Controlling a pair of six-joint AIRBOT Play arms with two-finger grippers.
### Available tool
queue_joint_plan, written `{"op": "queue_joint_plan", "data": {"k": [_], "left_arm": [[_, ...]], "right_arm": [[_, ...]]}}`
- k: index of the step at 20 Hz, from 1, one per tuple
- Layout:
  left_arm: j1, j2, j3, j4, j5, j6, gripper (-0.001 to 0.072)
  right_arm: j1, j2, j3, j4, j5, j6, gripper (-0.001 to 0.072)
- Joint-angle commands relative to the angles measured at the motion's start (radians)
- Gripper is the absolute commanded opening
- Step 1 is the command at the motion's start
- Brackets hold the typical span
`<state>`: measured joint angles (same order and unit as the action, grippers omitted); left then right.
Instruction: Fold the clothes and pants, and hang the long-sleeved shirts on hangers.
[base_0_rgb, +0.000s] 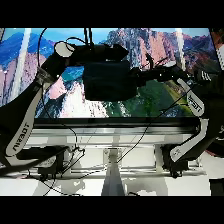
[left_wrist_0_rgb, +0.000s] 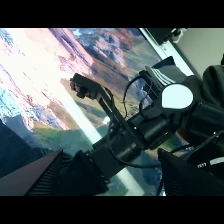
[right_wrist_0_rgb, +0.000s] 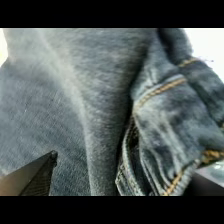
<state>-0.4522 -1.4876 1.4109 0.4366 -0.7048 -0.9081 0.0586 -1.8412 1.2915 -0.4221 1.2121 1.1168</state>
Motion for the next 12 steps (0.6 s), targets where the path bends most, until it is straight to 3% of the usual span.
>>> {"op": "queue_joint_plan", "data": {"k": [1, 3, 4, 5, 6, 7, 8, 9, 12], "left_arm": [[0.001, 0.001, 0.001, 0.000, 0.000, 0.000, 0.0695], [0.001, 0.001, 0.001, 0.000, 0.000, 0.000, 0.0694], [0.001, 0.002, 0.001, 0.007, 0.000, 0.001, 0.0690], [0.001, 0.005, 0.001, 0.040, 0.000, 0.000, 0.0670], [0.001, 0.013, 0.001, 0.105, -0.001, 0.000, 0.0551], [0.002, 0.027, 0.001, 0.171, -0.011, 0.000, 0.0366], [0.006, 0.048, 0.001, 0.238, -0.031, 0.000, 0.0196], [0.010, 0.072, 0.001, 0.293, -0.054, 0.000, 0.0131], [0.042, 0.179, 0.001, 0.431, -0.116, 0.000, 0.0125]], "right_arm": [[0.031, 0.000, 0.030, -0.061, -0.026, 0.055, 0.0680], [0.089, -0.001, 0.030, -0.179, -0.184, 0.195, 0.0677], [0.122, -0.001, 0.030, -0.213, -0.250, 0.243, 0.0605], [0.148, 0.000, 0.030, -0.219, -0.289, 0.243, 0.0424], [0.170, 0.000, 0.030, -0.227, -0.320, 0.243, 0.0199], [0.184, 0.000, 0.033, -0.235, -0.336, 0.243, 0.0100], [0.189, 0.001, 0.044, -0.247, -0.337, 0.243, 0.0053], [0.188, 0.006, 0.061, -0.262, -0.323, 0.244, 0.0022], [0.129, 0.077, 0.138, -0.379, -0.275, 0.257, 0.0022]]}}
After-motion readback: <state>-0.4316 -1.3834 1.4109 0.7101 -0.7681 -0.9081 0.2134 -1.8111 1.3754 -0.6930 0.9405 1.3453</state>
